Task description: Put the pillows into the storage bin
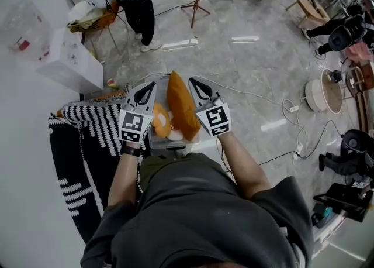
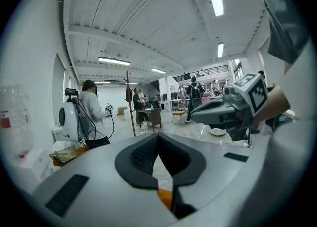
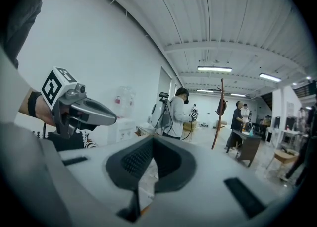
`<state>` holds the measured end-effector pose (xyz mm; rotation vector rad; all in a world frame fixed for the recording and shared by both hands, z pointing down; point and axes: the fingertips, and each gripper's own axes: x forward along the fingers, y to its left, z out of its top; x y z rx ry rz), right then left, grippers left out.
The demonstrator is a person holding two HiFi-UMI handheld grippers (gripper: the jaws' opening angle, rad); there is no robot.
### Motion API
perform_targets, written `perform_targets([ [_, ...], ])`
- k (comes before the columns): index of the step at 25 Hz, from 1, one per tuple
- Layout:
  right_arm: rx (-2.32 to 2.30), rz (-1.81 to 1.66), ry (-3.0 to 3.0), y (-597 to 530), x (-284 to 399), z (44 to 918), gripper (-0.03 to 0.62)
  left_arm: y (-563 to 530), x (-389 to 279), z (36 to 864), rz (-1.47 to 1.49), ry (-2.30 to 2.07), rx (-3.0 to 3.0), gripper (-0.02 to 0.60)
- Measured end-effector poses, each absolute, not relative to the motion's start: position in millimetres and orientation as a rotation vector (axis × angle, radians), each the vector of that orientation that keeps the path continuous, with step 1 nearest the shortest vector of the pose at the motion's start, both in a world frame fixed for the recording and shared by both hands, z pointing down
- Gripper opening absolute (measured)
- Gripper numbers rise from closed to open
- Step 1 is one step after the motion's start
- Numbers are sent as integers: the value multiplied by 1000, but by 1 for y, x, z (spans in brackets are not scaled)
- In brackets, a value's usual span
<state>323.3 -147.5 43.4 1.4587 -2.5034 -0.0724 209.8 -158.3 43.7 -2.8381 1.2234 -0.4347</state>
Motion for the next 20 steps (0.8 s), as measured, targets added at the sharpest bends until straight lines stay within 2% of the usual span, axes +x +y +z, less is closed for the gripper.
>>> perform_targets([
  [20,1432,-80,-2531,-142,328,36,0,-151,220,26,-427,1237,-2807,4],
])
